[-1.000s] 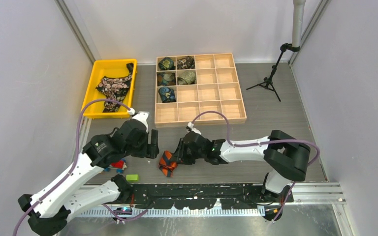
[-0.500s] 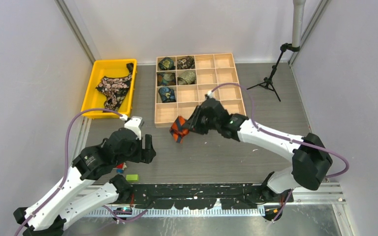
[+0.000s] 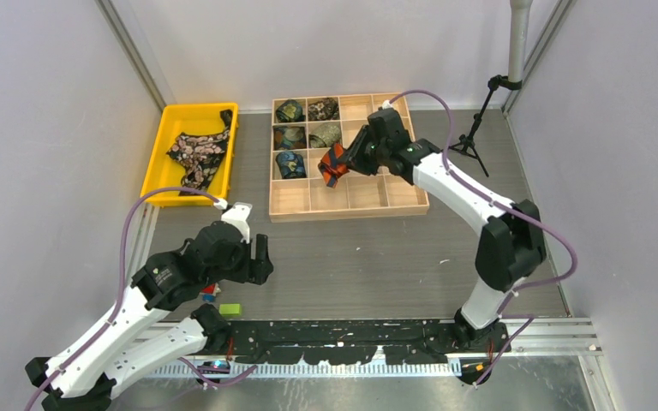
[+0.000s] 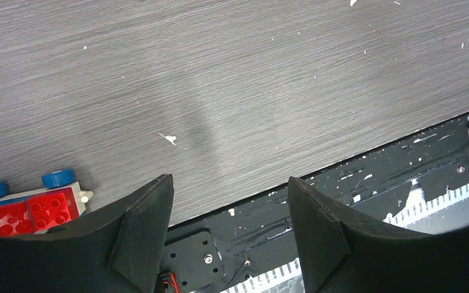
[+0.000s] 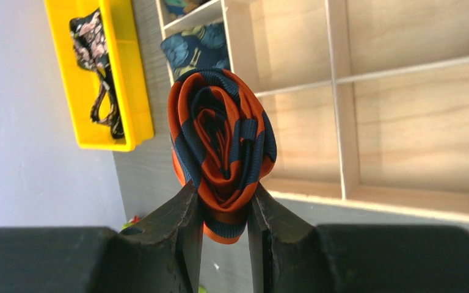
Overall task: Roll the ties
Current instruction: Place the tie in the storage box.
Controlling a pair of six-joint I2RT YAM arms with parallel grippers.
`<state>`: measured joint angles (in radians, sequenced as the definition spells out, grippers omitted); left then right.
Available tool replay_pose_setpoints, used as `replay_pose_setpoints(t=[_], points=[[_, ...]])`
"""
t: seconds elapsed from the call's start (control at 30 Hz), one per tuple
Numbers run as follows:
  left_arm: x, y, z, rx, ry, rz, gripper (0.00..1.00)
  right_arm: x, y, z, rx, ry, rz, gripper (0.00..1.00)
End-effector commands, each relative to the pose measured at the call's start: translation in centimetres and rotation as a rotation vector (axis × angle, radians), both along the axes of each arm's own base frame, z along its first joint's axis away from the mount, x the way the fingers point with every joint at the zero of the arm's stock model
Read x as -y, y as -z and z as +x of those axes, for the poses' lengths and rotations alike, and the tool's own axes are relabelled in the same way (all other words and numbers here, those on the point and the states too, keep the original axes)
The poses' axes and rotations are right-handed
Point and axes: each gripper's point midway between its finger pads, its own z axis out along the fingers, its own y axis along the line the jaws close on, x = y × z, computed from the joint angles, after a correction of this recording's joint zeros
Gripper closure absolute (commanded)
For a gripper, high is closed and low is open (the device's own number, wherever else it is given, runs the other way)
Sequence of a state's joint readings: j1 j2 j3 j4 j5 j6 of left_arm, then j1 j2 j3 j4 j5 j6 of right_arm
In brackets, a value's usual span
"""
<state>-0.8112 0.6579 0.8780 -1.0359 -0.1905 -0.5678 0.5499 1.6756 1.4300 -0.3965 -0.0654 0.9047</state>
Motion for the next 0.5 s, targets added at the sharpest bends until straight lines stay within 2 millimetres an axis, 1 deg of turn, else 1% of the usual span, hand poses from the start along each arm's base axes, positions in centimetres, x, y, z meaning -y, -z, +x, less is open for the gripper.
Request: replay_pose_setpoints(t=[0.0,0.23,0.3,0.43,0.47], points=[[0.7,-0.4,0.5,0.023,0.018,-0.024,0.3,0.1,-0.3,3.4,0.03,0.014,-0.039,1.0],[0.8,-0.4,0.4,0.022,0.023,-0.029,0.3,-0.7,1.7,8.2,0.043,0.057,-0.065,1.0],[0.8,-0.5,0.4,0.023,0.025,-0.03,0.31,-1.2,2.9,9.3,0.034,0.062,-0.067,1.0],[0.9,-0.5,0.4,0.025,0.029,-0.034,0.31,-1.9,4.1,10.8,0.025,0.075,-0.064,1.0],[0.9,-0.5,0.4,0.025,0.028,-0.035,0.31,-1.8,4.5,11.2,0.028,0.09,-0.072,1.0]])
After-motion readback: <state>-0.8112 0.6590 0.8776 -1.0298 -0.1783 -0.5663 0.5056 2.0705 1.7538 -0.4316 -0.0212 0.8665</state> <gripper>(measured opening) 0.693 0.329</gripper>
